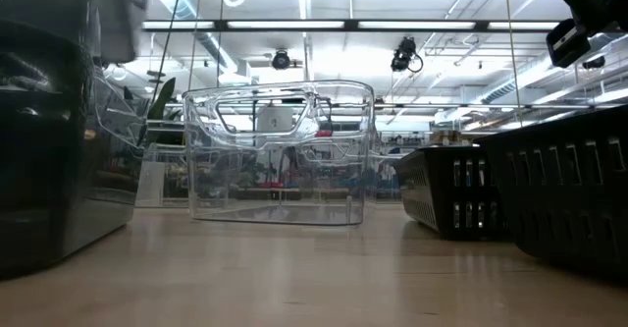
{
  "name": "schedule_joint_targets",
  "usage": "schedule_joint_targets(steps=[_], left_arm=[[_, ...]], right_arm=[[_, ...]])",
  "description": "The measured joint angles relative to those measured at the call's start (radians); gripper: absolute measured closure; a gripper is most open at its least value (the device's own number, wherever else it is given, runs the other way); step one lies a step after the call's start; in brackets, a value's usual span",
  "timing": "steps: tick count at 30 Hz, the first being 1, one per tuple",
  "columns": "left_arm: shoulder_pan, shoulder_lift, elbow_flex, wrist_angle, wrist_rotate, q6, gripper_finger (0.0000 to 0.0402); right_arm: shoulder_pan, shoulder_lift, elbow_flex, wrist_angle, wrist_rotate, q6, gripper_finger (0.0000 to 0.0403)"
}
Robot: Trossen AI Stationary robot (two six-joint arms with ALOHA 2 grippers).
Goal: Stack baskets by color
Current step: Stack the top black bin on the bottom black bin
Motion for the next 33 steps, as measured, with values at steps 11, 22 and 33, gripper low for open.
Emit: schedule_joint_targets(steps=[11,22,33], left_arm=[[-0.008,0.044,0.0,0.081,0.02,-0.02,0.0393],[-0.009,0.089,0.0,0.027,0.072,0.012,0.0393],[-0.011,0.09,0.0,0.018,0.073,0.041,0.0393]], right_arm=[[0.0,0.0,0.0,0.0,0.0,0.0,0.0321],[0.0,0.0,0.0,0.0,0.0,0.0,0.0321],[0.0,0.0,0.0,0.0,0.0,0.0,0.032]])
